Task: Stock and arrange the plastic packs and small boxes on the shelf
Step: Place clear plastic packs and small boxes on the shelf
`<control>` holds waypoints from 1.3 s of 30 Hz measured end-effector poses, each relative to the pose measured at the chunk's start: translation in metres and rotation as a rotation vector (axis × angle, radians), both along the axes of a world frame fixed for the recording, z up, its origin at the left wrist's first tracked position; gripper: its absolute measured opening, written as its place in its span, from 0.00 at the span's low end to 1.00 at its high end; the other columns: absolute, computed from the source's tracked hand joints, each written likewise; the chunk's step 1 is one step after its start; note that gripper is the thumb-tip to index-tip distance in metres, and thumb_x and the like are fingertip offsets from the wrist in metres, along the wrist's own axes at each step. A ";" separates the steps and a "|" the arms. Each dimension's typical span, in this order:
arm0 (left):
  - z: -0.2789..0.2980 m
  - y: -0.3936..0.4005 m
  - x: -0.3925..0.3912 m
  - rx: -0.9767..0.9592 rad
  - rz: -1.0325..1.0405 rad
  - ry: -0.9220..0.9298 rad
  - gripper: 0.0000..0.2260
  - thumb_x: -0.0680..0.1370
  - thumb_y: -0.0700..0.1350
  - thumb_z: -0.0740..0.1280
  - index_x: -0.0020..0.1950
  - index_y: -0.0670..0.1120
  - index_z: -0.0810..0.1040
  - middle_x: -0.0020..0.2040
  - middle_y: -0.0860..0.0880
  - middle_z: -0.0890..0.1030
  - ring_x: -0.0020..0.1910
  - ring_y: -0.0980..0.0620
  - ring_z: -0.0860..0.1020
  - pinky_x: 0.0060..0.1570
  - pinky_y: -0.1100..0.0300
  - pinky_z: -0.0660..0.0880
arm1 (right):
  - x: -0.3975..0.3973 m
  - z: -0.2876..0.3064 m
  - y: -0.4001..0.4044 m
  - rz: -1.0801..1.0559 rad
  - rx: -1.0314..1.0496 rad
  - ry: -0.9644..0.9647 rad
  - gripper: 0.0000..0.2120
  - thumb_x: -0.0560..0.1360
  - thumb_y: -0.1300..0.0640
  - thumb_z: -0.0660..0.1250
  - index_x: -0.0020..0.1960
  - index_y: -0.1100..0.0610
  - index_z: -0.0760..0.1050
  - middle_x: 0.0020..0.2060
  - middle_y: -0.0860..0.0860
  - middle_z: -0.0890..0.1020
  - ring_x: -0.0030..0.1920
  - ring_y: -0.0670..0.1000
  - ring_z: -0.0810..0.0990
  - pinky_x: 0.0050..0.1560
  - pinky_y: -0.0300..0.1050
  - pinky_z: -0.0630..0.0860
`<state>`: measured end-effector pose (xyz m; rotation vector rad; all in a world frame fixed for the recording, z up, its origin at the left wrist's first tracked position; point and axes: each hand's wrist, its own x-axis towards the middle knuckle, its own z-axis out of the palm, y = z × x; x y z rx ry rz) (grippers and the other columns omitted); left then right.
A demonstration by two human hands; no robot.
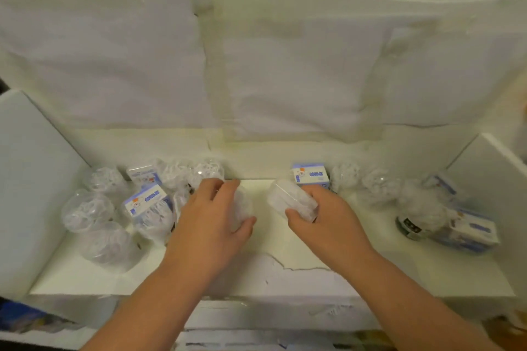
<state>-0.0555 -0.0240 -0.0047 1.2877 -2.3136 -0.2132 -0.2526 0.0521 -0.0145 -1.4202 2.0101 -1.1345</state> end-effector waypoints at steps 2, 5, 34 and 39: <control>0.009 0.018 -0.015 0.007 -0.053 0.099 0.30 0.68 0.56 0.75 0.69 0.52 0.73 0.57 0.56 0.69 0.52 0.54 0.74 0.50 0.61 0.72 | -0.013 0.013 0.026 -0.028 -0.056 -0.009 0.08 0.69 0.48 0.67 0.48 0.41 0.74 0.39 0.40 0.80 0.36 0.42 0.78 0.35 0.40 0.75; 0.023 0.050 -0.046 -0.009 -0.137 0.177 0.30 0.70 0.54 0.76 0.70 0.53 0.73 0.57 0.56 0.69 0.53 0.58 0.72 0.54 0.65 0.69 | -0.036 0.034 0.070 -0.078 -0.116 -0.015 0.07 0.69 0.46 0.66 0.48 0.43 0.74 0.37 0.42 0.80 0.34 0.44 0.78 0.34 0.45 0.75; 0.048 0.411 -0.407 0.029 -0.717 0.249 0.24 0.73 0.66 0.64 0.68 0.66 0.66 0.61 0.68 0.63 0.62 0.65 0.68 0.56 0.74 0.63 | -0.320 0.048 0.518 -0.669 -0.173 -0.100 0.09 0.71 0.44 0.68 0.48 0.34 0.69 0.43 0.37 0.79 0.27 0.45 0.76 0.23 0.39 0.73; 0.021 0.401 -0.464 0.089 -0.651 0.239 0.25 0.75 0.59 0.67 0.71 0.63 0.67 0.66 0.64 0.63 0.65 0.63 0.65 0.62 0.69 0.63 | -0.370 0.030 0.508 -0.660 -0.087 -0.091 0.11 0.72 0.43 0.68 0.50 0.35 0.68 0.42 0.36 0.79 0.28 0.44 0.77 0.24 0.36 0.72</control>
